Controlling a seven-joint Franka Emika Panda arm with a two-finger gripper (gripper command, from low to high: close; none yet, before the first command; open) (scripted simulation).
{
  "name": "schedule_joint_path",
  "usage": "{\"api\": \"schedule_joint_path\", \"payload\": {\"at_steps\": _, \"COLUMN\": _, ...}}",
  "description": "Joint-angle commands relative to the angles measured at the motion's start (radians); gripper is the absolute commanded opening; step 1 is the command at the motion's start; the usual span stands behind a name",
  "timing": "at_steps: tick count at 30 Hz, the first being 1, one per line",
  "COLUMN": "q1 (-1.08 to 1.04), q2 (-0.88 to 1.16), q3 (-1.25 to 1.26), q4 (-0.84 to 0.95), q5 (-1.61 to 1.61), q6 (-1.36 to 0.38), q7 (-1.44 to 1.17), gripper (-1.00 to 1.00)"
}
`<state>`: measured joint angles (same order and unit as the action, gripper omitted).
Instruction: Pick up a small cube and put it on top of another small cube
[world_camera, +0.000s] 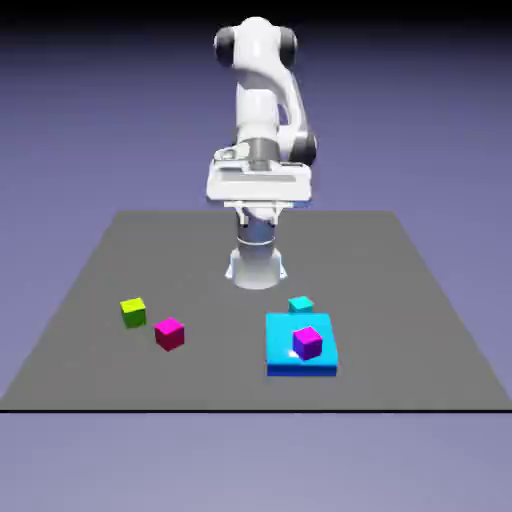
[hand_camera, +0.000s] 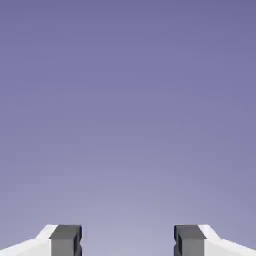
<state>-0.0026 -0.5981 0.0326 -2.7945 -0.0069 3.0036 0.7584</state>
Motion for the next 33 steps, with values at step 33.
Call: {"api": "schedule_joint_path", "payload": {"at_steps": 33, "q1": 0.057, "q2": 1.172, "q3": 0.762, "q4": 0.25, "q5": -0.885, "q6": -1.432, "q7": 0.26, "gripper": 0.0}}
